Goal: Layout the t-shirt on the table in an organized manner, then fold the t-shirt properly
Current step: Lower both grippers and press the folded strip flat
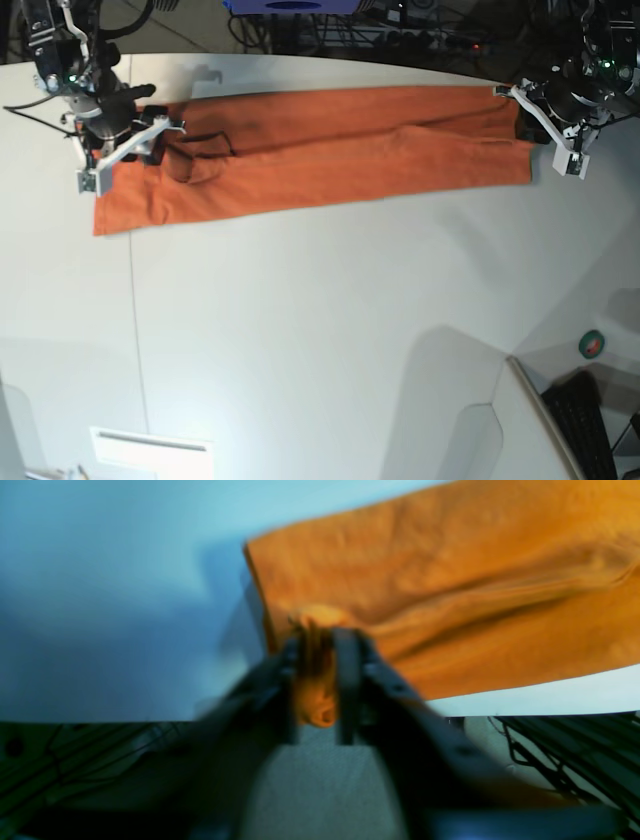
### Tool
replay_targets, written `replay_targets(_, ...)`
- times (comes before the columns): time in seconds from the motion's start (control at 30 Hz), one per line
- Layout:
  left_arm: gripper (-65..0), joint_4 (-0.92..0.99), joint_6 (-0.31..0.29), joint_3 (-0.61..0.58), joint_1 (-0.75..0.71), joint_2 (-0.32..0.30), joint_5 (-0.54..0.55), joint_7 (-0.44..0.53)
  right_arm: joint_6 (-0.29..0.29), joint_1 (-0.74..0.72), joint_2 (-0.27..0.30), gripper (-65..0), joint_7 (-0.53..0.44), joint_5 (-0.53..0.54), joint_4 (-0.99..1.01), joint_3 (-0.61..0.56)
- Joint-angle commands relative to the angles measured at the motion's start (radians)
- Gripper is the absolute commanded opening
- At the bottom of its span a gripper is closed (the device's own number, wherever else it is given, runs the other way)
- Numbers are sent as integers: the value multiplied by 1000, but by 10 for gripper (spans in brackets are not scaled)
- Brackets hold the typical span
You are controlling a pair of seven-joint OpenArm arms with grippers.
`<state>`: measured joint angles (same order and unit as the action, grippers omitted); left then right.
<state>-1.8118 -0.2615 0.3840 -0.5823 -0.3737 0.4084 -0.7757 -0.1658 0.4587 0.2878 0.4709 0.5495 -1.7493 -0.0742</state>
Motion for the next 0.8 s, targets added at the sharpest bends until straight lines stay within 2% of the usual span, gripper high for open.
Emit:
replay_targets(0.0,-398,-36,4,11,-9,-14,4,15,1,4,12,-422,-22,2,-31,18)
replay_targets(0.07,-298,-70,4,46,-14,-6,8,15,1,16,12,-422,-21,1,-54,41)
replay_targets(0.17,-216,-107,4,89,-29,-3,10,15,1,21,12,-422,-21,2,-68,64)
replay_targets(0.3,-221,-111,4,92,-28,22,27,15,1,12,12,-423,-22,1,-62,64)
replay_targets(0.33,-253,-108,4,94,-25,37,42,15,1,2,12,-428,-22,1,-61,61)
replay_targets(0.4,-393,-107,4,94,-21,64,80,15,1,-13,12,-488,-22,1,-47,61)
replay_targets(0.43,-487,-102,4,92,-6,78,99,15,2,-24,12,-551,-22,1,-39,60)
replay_targets(0.47,-609,-87,4,92,8,100,108,15,4,-38,12,-641,-22,4,-31,60)
replay_targets(0.5,-650,-64,4,94,25,117,108,15,4,-50,12,-650,-22,5,-24,60)
replay_targets(0.6,-650,30,4,92,78,150,106,15,5,-91,-9,-650,-22,7,12,58)
replay_targets(0.77,-650,194,4,92,143,158,106,22,5,-165,-23,-650,-19,7,122,58)
